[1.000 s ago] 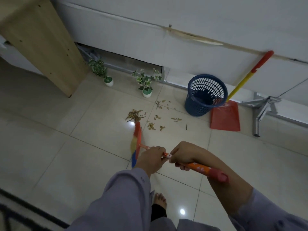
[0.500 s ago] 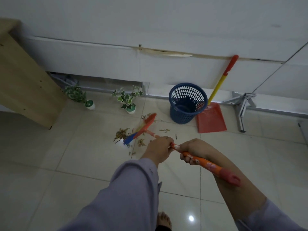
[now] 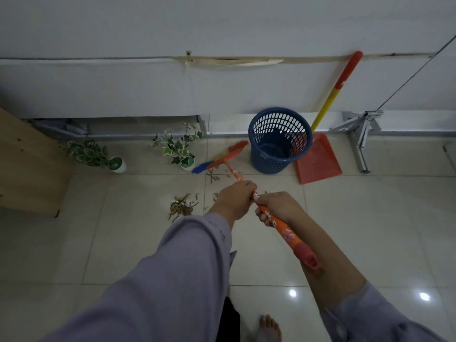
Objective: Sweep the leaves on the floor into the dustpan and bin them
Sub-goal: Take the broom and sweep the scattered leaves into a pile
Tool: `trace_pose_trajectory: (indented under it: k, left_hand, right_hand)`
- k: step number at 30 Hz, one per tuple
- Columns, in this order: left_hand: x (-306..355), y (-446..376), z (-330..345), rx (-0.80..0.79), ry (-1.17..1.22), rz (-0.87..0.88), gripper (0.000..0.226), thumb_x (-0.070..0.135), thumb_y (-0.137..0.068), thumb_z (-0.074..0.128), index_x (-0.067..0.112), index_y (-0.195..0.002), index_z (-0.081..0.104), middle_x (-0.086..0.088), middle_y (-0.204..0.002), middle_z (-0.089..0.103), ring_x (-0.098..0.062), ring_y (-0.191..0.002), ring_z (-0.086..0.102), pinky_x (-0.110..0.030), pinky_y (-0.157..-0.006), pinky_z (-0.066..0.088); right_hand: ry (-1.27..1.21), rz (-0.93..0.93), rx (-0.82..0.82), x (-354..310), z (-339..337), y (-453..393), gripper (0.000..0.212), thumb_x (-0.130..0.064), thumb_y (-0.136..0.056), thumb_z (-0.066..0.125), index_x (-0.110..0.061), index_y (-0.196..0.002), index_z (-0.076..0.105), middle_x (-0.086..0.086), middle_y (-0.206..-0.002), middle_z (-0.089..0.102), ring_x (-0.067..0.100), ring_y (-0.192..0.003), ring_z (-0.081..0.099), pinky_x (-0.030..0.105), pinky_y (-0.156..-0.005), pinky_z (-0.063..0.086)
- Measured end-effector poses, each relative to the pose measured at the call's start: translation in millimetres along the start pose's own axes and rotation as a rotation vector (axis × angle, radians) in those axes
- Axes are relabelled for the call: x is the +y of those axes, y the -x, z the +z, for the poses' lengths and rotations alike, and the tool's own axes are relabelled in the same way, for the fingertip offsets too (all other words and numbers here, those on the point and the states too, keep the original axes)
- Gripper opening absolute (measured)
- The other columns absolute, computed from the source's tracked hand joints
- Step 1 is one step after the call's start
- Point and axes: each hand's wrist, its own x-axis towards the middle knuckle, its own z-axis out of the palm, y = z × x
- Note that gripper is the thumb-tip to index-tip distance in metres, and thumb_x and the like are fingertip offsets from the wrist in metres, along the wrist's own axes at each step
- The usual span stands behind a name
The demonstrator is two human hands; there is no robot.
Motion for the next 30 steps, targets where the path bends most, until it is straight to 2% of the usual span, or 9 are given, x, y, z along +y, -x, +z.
trace_pose_trajectory:
  k: [4, 11, 16, 19, 23, 25, 30]
  left_hand:
    - [-26.0, -13.4, 8.7, -0.065, -0.019, -0.03, 0.038, 0.012, -0.093, 0.048, 0.016, -0.131, 0.047, -0.002, -0.136, 0.05, -0.026, -0.12, 0.054, -0.041, -0.093, 0.047]
    - [-36.0, 1.3, 42.6, -0.243, -0.021, -0.019, 0.036, 0.01, -0.094, 0.045, 0.009, -0.13, 0.047, -0.007, -0.14, 0.047, -0.029, -0.123, 0.052, -0.043, -0.097, 0.047]
    - [-8.4, 34.3, 55.9, -0.24, 0.007, -0.013, 0.034, 0.02, -0.096, 0.044, 0.012, -0.128, 0.049, -0.005, -0.135, 0.051, -0.028, -0.12, 0.054, -0.043, -0.095, 0.048]
    - [15.9, 56.1, 53.7, -0.21, -0.023, -0.005, 0.029, 0.027, -0.097, 0.042, 0.013, -0.122, 0.051, -0.004, -0.128, 0.056, -0.03, -0.109, 0.059, -0.041, -0.084, 0.049]
    - [48.4, 70.8, 39.3, -0.188, -0.111, 0.028, 0.025, 0.031, -0.098, 0.04, 0.011, -0.108, 0.053, -0.01, -0.115, 0.06, -0.034, -0.099, 0.061, -0.039, -0.07, 0.043]
    - [59.0, 69.9, 29.7, -0.197, -0.166, 0.031, 0.024, 0.03, -0.098, 0.043, 0.011, -0.108, 0.053, -0.01, -0.115, 0.06, -0.034, -0.099, 0.061, -0.039, -0.07, 0.043]
    - [61.7, 69.7, 29.1, -0.199, -0.203, -0.069, 0.02, 0.018, -0.095, 0.046, 0.011, -0.113, 0.052, -0.009, -0.12, 0.058, -0.034, -0.106, 0.059, -0.042, -0.081, 0.047]
  right_hand:
    - [-0.013, -0.013, 0.029, 3.3, 19.4, -29.3, 0.011, -0.008, -0.092, 0.055, 0.003, -0.093, 0.059, 0.014, -0.061, 0.053, 0.015, -0.04, 0.045, 0.015, -0.033, 0.036]
    - [-0.001, 0.095, 0.048, 42.0, 29.2, -45.4, 0.014, -0.008, -0.092, 0.054, 0.003, -0.096, 0.061, 0.014, -0.062, 0.052, 0.017, -0.042, 0.044, 0.015, -0.033, 0.035]
    - [0.019, 0.142, 0.008, 62.9, 10.3, -11.9, 0.014, -0.009, -0.093, 0.053, 0.001, -0.099, 0.06, 0.012, -0.062, 0.052, 0.015, -0.042, 0.044, 0.015, -0.034, 0.035]
    - [0.092, 0.18, -0.02, 63.4, -5.5, 13.4, 0.011, -0.008, -0.093, 0.054, 0.001, -0.095, 0.058, 0.011, -0.061, 0.052, 0.012, -0.035, 0.045, 0.015, -0.034, 0.035]
    - [0.086, 0.235, -0.081, 58.3, -24.9, 43.6, 0.01, -0.01, -0.094, 0.052, -0.001, -0.097, 0.054, 0.009, -0.06, 0.048, 0.007, -0.025, 0.041, 0.01, -0.032, 0.031]
    - [0.079, 0.208, -0.089, 58.1, -30.5, 50.7, 0.01, -0.013, -0.095, 0.052, -0.003, -0.097, 0.054, 0.008, -0.061, 0.048, 0.006, -0.026, 0.04, 0.01, -0.032, 0.031]
    - [0.027, 0.16, -0.106, 67.7, -27.6, 48.5, 0.011, -0.014, -0.096, 0.051, -0.005, -0.092, 0.052, 0.008, -0.063, 0.048, 0.006, -0.026, 0.04, 0.009, -0.031, 0.03]
